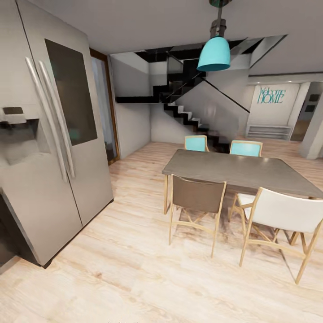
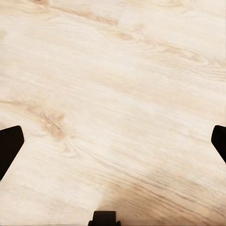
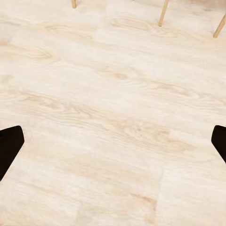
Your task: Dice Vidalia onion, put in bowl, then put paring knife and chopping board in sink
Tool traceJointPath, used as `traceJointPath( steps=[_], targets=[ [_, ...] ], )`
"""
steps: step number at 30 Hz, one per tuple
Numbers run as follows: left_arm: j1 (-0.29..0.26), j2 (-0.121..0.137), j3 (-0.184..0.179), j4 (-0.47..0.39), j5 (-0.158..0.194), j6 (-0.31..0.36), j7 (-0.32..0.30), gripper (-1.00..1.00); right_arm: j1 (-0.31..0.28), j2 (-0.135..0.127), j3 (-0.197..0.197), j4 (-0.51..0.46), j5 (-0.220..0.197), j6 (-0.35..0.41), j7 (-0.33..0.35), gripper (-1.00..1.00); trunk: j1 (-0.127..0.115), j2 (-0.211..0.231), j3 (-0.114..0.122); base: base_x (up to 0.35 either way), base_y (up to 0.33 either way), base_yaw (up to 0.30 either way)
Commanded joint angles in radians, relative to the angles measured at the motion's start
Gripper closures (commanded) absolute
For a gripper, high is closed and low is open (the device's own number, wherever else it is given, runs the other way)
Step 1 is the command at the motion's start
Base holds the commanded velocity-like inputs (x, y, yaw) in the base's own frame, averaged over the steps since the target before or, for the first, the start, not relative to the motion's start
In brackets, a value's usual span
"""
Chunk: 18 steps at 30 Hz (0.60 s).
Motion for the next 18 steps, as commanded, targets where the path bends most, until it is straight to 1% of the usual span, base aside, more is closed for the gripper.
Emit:
traceJointPath(
  steps=[1, 4, 13, 18],
  targets=[
    [0.000, 0.000, 0.000, 0.000, 0.001, -0.002, 0.000, -1.00, 0.000, 0.000, 0.000, 0.000, 0.000, -0.003, -0.003, -1.00, 0.000, -0.001, -0.001, 0.000, 0.000, 0.266],
    [0.000, -0.001, 0.000, 0.003, 0.001, -0.002, 0.000, -1.00, 0.000, -0.002, 0.000, 0.000, 0.000, -0.005, -0.003, -1.00, 0.000, -0.001, -0.001, 0.000, 0.000, 0.266],
    [0.000, -0.002, -0.003, 0.010, 0.001, -0.002, 0.000, -1.00, 0.000, -0.003, 0.000, 0.000, 0.001, -0.006, -0.040, -1.00, 0.000, -0.001, -0.001, 0.000, 0.000, 0.266],
    [0.000, -0.006, -0.004, 0.011, 0.001, -0.002, 0.000, -1.00, 0.000, -0.003, 0.000, 0.000, 0.001, -0.006, -0.044, -1.00, 0.000, -0.001, -0.001, 0.000, 0.000, 0.266]
  ],
)
